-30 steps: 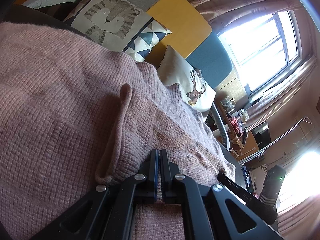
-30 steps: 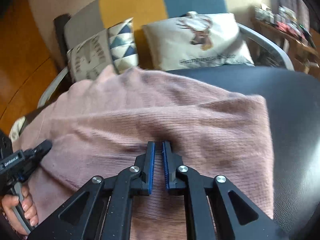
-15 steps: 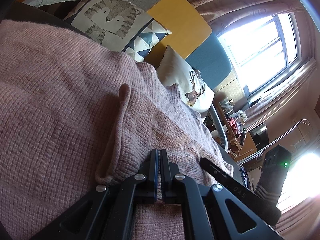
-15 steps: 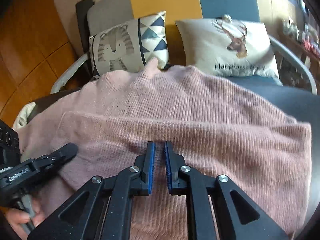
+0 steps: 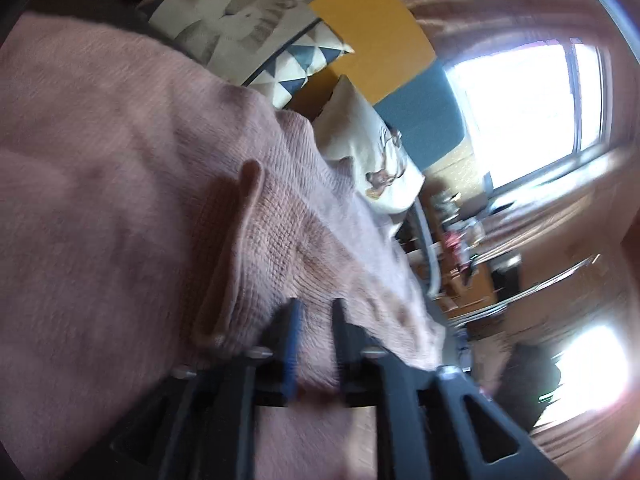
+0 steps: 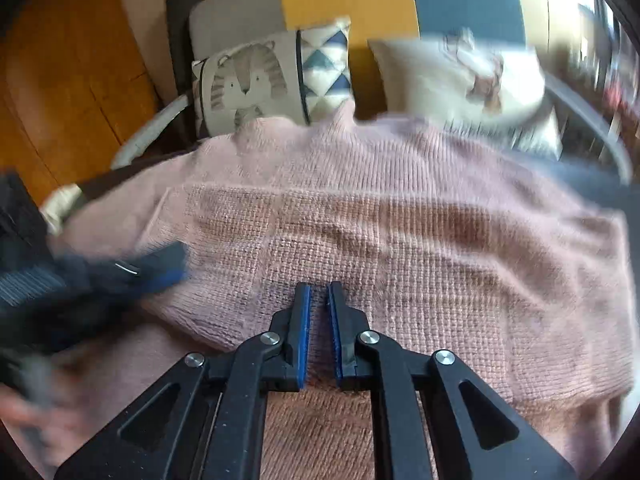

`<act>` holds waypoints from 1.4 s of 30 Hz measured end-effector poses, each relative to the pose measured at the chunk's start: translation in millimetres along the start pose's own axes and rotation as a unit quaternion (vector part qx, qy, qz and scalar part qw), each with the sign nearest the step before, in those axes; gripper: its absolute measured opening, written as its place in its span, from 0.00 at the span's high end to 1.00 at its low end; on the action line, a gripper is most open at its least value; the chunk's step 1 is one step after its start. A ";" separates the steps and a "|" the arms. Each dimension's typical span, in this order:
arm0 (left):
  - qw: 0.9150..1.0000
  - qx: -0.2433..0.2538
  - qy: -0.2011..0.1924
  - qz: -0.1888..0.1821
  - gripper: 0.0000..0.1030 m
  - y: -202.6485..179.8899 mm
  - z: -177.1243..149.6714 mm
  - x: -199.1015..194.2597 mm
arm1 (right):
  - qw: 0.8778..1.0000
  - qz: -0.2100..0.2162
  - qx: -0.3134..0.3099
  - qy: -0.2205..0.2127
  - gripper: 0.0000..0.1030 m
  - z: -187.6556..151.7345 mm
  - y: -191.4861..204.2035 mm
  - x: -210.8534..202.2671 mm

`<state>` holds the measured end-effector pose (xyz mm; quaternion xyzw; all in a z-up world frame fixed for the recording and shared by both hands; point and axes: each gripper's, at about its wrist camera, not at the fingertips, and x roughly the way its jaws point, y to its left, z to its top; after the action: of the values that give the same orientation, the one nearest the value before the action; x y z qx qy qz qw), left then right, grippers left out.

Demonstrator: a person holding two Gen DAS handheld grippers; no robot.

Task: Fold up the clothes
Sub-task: 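Pinch the pink sleeve cuff with the left tool and lift it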

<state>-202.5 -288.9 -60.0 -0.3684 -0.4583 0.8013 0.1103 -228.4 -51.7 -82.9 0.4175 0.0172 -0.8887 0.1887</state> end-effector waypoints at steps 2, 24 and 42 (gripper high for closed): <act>0.999 -0.012 -0.030 -0.024 0.80 3.8 10.8 -39.3 | 1.000 -0.019 -0.008 -0.002 0.91 -0.5 5.2 -0.2; 0.879 -0.242 -0.344 0.224 0.75 259.2 32.1 -386.0 | 1.000 0.006 0.018 -0.011 0.90 -3.3 -9.2 -2.6; 0.891 -0.163 -0.364 0.217 0.96 227.6 73.3 -373.3 | 0.998 0.031 0.046 -0.014 0.90 -4.6 -17.0 -3.0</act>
<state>46.3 -655.4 -40.4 -0.1543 -0.4992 0.7972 -0.3025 -229.2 -34.1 -85.7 0.4135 -0.0396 -0.8881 0.1967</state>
